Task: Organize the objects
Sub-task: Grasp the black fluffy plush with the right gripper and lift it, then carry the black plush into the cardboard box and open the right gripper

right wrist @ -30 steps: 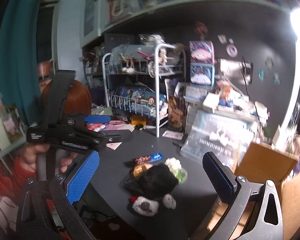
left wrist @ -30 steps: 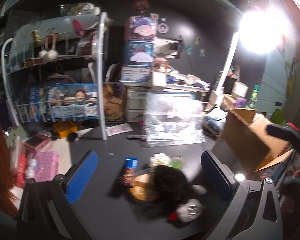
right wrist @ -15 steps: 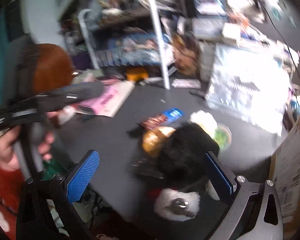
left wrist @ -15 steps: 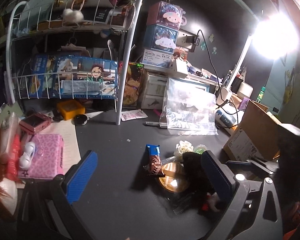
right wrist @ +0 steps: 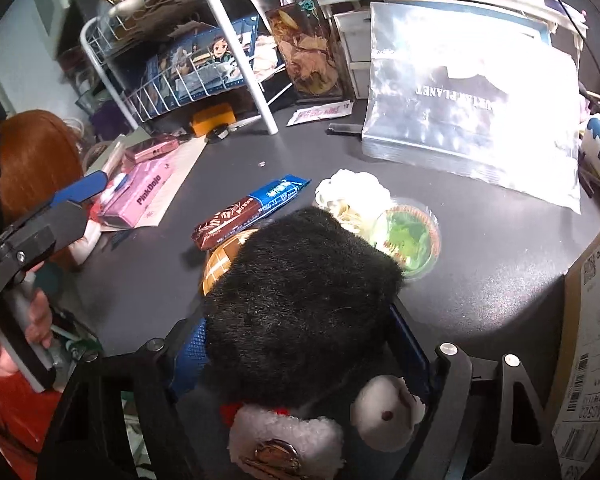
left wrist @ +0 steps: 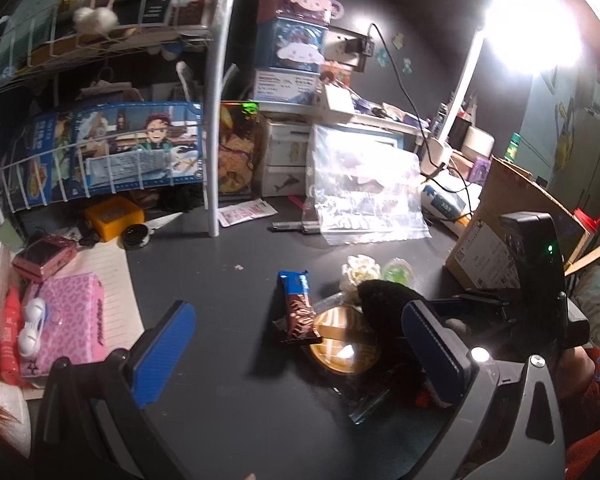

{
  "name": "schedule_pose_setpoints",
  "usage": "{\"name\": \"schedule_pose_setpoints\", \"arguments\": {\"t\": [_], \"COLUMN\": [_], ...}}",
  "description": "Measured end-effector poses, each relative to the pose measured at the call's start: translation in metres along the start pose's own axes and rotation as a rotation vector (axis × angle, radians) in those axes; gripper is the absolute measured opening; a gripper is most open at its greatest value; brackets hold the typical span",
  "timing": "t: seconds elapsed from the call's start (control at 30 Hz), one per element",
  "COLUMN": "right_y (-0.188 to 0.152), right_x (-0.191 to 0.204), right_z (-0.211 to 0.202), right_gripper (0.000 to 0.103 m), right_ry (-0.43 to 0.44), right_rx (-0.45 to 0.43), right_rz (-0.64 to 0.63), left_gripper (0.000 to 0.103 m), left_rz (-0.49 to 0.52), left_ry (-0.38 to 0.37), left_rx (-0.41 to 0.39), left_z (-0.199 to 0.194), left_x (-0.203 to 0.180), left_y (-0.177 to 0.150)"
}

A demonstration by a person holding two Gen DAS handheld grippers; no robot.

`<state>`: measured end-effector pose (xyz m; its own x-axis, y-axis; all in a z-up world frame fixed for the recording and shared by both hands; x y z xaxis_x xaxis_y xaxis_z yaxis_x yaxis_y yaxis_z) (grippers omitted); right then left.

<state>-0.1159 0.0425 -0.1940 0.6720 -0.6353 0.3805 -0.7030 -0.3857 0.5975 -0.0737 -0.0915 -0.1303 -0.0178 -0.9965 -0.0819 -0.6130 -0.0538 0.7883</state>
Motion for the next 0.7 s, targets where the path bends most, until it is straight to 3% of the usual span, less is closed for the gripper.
{"name": "schedule_pose_setpoints", "arguments": {"t": [0.17,0.4,0.53,0.7], "right_y": [0.006,0.025,0.036,0.046], "right_x": [0.015,0.081,0.100,0.089], "right_z": [-0.019,-0.070,-0.101,-0.144], "right_gripper": [0.072,0.071,0.071,0.071], "right_ry": [-0.016,0.079,0.071,0.009], "right_rx": [-0.065,-0.166,-0.209,-0.265], "right_rz": [-0.074,-0.267,-0.340,-0.368], "left_gripper": [0.102,0.102,0.101,0.077], "left_rz": [0.047,0.073,0.115,0.170], "left_ry": [-0.063,-0.359,-0.362,-0.403], "left_rx": [0.019,0.017,0.019,0.028], "left_z": [-0.002,-0.037,-0.051,-0.066], "left_x": [-0.019,-0.062,-0.083,-0.123], "left_y": [0.005,0.036,0.057,0.087]}}
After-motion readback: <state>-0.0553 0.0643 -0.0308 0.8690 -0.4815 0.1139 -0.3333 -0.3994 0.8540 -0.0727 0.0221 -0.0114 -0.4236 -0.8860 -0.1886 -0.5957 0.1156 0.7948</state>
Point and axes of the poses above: each gripper's, at about its wrist camera, not at the fingertips, and z roughly the way its jaws point, x to its left, y to its top, the point moved 7 cm from there along z, roughly the way its jaws point, and after that the axes turned 7 degrees about y, right-handed, at the moved point
